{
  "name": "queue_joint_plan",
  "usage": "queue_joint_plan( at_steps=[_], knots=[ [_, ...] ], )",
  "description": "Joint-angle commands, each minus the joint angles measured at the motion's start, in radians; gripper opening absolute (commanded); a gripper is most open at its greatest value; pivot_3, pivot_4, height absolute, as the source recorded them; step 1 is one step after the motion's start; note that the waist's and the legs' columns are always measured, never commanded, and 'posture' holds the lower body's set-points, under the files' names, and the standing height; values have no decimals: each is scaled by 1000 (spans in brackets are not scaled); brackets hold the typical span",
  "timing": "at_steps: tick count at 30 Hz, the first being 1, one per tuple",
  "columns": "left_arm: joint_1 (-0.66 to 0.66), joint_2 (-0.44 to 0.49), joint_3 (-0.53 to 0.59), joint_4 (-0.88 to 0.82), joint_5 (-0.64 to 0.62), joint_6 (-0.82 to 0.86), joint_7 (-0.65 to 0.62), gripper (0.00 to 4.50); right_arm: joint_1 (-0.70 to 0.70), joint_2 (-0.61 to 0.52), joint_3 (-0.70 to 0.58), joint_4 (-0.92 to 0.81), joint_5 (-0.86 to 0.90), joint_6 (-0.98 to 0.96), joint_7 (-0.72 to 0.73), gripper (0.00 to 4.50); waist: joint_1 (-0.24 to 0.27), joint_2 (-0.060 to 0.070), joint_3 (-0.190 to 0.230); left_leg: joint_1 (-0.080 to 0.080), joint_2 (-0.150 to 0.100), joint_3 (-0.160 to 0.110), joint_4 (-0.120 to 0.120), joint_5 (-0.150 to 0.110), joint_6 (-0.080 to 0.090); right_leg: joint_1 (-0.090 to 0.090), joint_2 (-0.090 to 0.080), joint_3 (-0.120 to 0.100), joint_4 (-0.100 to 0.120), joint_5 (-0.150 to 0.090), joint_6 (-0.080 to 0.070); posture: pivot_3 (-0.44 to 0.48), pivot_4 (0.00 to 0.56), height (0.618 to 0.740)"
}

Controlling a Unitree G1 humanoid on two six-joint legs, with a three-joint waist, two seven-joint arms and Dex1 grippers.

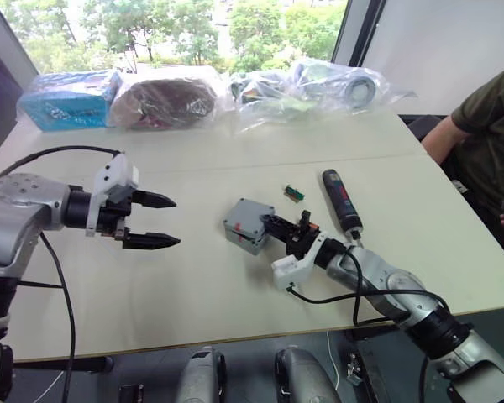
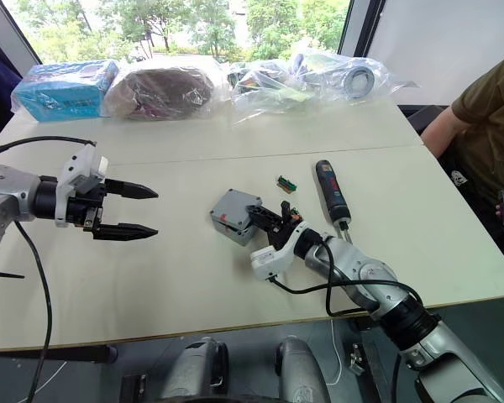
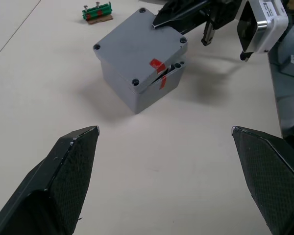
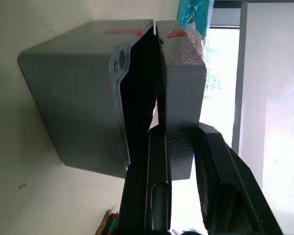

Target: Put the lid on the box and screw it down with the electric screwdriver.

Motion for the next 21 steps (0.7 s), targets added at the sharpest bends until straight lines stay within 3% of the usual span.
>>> queue_joint_plan(
  at_steps=[1,14,20,21],
  knots=[
    [-6,11,23,-10,4,-17,3,4449,16,9,-30,-32,0,-2,13,145,1,0,0,0,0,0,0,0,0,0,0,0,1,0,0,0,150,740],
    [-13,-4,12,-7,12,-30,11,4449,50,25,-37,-16,-39,0,15,145,1,0,0,1,0,-1,0,0,0,0,0,0,2,0,0,0,150,740],
    [-83,-75,-18,13,27,-41,48,4449,58,29,-35,0,-77,-1,-8,145,3,-1,-1,1,0,-1,1,0,0,1,0,0,2,0,0,0,150,740],
    [-108,-98,-28,23,33,-43,60,4218,60,28,-35,2,-82,-1,-11,145,3,-1,-1,1,0,-1,1,0,-1,1,0,0,2,1,2,0,150,740]
  ],
)
